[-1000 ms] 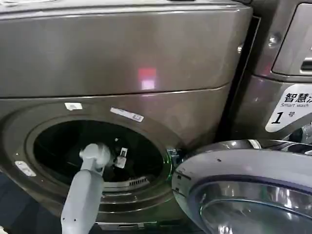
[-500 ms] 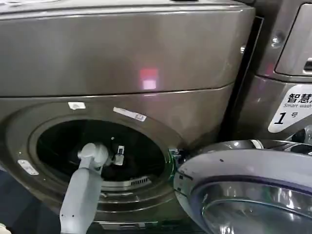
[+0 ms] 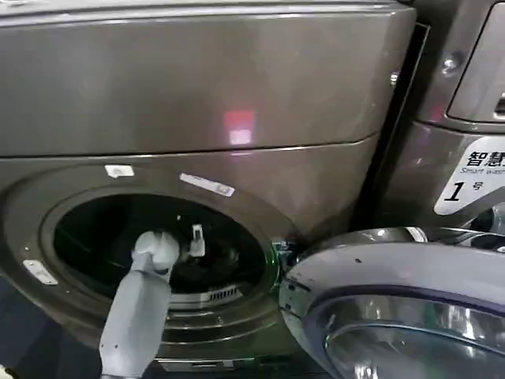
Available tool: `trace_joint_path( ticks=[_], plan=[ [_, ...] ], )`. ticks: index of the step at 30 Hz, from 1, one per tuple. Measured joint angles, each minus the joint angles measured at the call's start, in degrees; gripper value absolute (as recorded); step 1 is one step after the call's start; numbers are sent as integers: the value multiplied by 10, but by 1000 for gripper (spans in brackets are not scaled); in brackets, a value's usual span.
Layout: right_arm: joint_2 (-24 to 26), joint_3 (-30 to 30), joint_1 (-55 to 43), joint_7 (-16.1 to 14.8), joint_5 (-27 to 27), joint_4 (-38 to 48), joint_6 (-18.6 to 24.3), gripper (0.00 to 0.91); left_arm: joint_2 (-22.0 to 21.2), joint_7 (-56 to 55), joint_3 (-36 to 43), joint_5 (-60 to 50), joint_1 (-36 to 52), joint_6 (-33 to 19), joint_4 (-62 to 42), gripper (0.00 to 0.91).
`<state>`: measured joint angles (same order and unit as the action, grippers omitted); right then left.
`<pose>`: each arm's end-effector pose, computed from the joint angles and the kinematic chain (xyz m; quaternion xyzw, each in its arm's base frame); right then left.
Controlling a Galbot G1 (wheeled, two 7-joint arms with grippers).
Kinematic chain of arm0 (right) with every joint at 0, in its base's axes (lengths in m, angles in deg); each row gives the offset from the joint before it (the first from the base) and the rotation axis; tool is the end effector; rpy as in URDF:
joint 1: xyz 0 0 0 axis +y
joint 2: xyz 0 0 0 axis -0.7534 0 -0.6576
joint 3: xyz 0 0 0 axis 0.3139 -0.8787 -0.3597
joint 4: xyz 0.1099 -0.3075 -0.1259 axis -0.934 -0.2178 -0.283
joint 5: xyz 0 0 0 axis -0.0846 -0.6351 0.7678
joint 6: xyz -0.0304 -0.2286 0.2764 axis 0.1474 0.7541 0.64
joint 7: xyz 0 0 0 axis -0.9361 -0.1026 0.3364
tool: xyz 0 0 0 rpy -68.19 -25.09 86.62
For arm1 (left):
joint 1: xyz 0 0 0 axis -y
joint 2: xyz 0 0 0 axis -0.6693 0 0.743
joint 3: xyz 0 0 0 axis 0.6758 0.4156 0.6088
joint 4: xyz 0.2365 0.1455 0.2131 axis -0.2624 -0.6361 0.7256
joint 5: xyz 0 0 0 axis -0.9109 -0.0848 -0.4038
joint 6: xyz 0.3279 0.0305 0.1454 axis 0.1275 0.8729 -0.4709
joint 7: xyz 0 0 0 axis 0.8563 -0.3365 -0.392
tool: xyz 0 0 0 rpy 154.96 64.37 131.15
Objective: Grasp the clothes from the dryer.
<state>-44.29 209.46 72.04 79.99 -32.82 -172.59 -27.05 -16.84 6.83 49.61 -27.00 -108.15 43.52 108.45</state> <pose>-0.1073 -0.4306 -0.1510 0.6717 0.7215 -0.1287 0.1083 0.4867 0.0290 -0.2208 -0.2989 -0.8272 -0.4590 0.1256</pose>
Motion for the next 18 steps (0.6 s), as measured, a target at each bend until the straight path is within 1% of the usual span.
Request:
trace_joint_path(
  ticks=[4, 8, 13, 18],
  plan=[
    [-1, 0, 0, 0, 0, -6, -3, 907, -15, -111, 1, 53, -6, 43, 19, 0],
    [-2, -2, 0, -1, -2, -8, 7, 907, -31, -234, 5, 117, -16, 82, 37, 0],
    [-1, 2, 2, 0, -4, -6, 20, 907, -55, -387, 3, 196, -35, 106, 56, 0],
    [-2, 2, 3, 0, -5, -5, 28, 907, -74, -500, 1, 280, -58, 114, 77, 0]
  ],
)
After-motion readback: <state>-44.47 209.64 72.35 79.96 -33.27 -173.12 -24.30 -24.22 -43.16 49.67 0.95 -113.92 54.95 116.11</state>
